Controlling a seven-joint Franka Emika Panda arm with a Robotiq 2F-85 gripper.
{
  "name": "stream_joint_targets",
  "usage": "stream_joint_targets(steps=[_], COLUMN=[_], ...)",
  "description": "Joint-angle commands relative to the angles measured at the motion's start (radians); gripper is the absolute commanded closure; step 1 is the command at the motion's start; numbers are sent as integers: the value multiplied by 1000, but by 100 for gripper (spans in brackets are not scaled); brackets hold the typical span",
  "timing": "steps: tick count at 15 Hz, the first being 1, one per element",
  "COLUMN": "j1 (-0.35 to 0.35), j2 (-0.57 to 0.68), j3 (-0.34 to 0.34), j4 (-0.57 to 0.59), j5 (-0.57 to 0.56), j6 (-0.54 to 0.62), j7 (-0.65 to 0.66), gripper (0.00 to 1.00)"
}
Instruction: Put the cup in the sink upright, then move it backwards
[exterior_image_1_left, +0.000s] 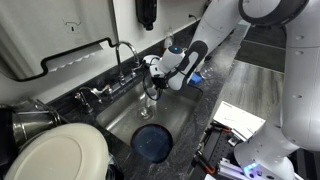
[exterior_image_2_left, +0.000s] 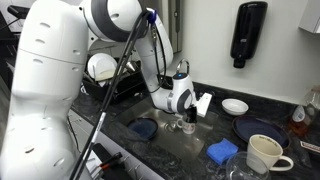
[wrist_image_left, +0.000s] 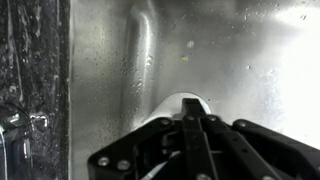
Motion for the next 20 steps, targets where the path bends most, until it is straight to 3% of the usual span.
stream_joint_targets(steps=[1, 7, 13, 17, 20], j1=[-5, -6, 21, -12, -54], j2=[14, 24, -20, -98, -194], j3=[23, 49, -24, -4, 42], j4=[9, 14, 28, 4, -30], j5=[-27, -24, -40, -42, -11], j6=[-18, -18, -11, -120, -297], j7=[24, 25, 41, 16, -41], gripper=[100, 100, 100, 100, 100])
